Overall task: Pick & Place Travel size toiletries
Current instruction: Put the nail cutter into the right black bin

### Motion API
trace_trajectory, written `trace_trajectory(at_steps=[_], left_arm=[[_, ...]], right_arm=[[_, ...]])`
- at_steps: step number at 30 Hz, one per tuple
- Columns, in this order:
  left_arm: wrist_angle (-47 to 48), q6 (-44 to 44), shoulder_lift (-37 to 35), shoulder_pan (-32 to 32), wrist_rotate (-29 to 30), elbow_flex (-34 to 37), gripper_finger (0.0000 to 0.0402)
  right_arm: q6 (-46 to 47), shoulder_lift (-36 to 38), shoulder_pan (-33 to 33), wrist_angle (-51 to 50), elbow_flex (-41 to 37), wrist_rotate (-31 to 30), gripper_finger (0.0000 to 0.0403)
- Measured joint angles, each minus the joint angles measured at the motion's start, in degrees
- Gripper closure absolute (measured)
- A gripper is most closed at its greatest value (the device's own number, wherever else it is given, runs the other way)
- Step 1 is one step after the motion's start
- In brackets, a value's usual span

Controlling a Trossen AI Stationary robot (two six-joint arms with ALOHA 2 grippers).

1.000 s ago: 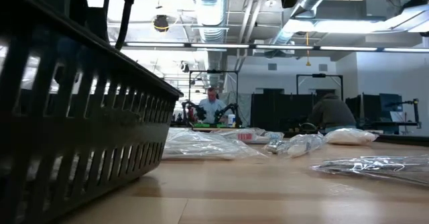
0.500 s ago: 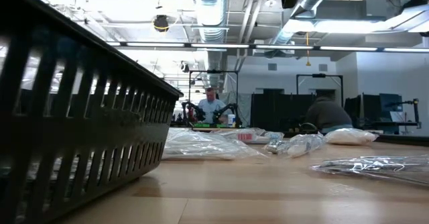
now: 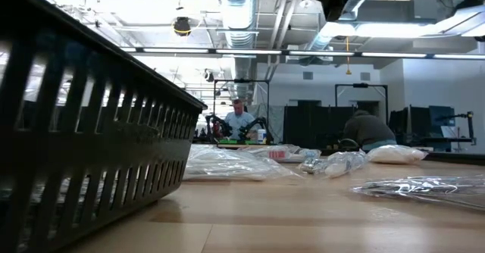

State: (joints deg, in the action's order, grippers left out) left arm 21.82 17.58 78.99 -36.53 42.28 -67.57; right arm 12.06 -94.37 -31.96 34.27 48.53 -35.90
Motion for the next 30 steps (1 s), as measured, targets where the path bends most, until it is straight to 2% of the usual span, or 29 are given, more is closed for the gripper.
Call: trace_trajectory(at_steps=[5,9,13,18,21,26,28,30], left_arm=[[-5.8,-5.7,-3.8,1.7,0.9,0.0,0.0270],[-6.9,-8.7,-4.1,1.6,0.8,1.3,0.0270],[-7.2,-8.7,-4.0,1.4,0.8,2.6,0.0270],[-7.2,-9.0,-4.0,0.6,0.8,2.8,0.0270],[-7.1,-9.9,-4.0,-0.7,0.7,2.8,0.0270],[-7.1,-10.9,-4.0,-2.9,0.7,2.8,0.0270],[-7.1,-11.3,-4.1,-3.7,0.7,2.8,0.0270],[-7.0,-11.3,-4.6,-4.5,0.7,2.8,0.0270]], right_arm=[[0.0,0.0,-0.7,-0.6,0.0,0.1,0.0253],[3.0,0.0,-1.0,-3.0,0.8,1.8,0.0258],[9.9,1.2,-0.6,-16.7,6.0,6.4,0.0262],[12.3,1.1,-0.1,-37.0,15.8,6.2,0.0269],[14.4,1.1,-0.2,-43.5,19.2,6.0,0.0272],[12.5,1.0,-0.2,-52.5,20.9,6.1,0.0276],[18.6,1.0,-0.1,-56.8,21.1,7.4,0.0278],[24.4,0.9,0.4,-60.7,21.3,12.5,0.0279]])
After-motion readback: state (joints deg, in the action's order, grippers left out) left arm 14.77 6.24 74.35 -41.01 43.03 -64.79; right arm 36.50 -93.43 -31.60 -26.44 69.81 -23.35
